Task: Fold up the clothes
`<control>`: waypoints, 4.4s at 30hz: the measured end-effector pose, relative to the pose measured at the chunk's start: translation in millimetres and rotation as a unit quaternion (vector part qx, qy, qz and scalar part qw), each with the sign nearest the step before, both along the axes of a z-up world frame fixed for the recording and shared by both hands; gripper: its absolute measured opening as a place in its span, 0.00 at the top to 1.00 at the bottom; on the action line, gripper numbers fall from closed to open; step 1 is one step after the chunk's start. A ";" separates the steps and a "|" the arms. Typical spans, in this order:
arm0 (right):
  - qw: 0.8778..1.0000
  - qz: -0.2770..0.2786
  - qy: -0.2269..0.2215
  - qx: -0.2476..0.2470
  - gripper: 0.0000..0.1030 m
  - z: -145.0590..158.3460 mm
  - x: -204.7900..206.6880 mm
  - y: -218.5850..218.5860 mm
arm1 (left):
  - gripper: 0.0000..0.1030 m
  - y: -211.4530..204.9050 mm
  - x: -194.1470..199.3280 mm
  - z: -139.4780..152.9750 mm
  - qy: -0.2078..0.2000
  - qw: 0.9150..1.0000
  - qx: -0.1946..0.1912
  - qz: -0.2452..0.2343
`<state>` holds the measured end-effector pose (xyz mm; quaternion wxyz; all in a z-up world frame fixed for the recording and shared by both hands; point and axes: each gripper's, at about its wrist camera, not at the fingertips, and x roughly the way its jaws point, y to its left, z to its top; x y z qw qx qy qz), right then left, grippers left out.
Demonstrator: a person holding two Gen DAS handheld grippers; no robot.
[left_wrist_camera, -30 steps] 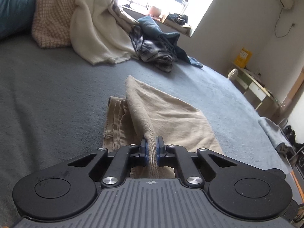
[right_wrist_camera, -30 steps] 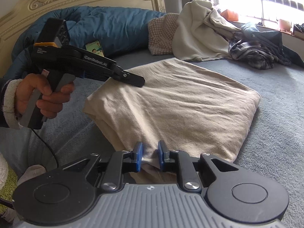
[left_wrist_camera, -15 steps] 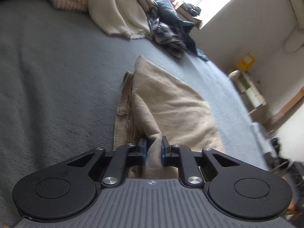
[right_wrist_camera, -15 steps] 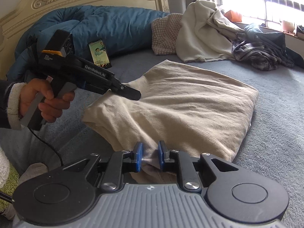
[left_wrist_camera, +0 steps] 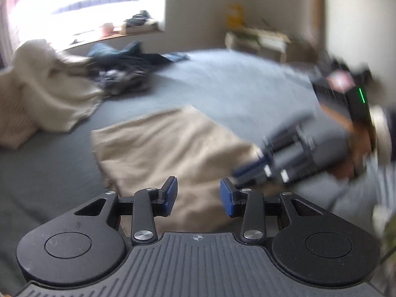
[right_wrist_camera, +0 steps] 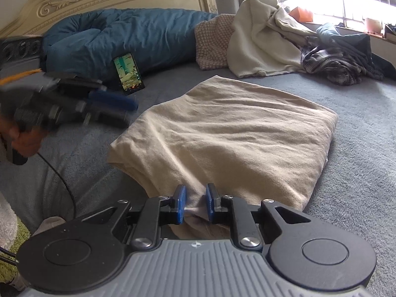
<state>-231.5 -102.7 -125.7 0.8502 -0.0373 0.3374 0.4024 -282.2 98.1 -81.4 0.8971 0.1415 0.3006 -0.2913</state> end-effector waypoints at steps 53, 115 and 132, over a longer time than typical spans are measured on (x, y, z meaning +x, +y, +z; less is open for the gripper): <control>1.000 -0.024 0.018 0.001 0.80 2.2 -0.3 5.9 | 0.85 33.8 33.5 -33.5 0.105 0.981 -0.099 0.129; 0.999 -0.031 0.025 0.013 0.79 -1.2 3.4 1.8 | 0.71 2.9 31.2 -43.8 0.063 0.989 -0.074 0.113; 0.999 -0.032 0.024 0.016 0.79 -2.2 3.8 1.8 | 0.70 2.6 31.6 -44.8 0.062 0.989 -0.074 0.115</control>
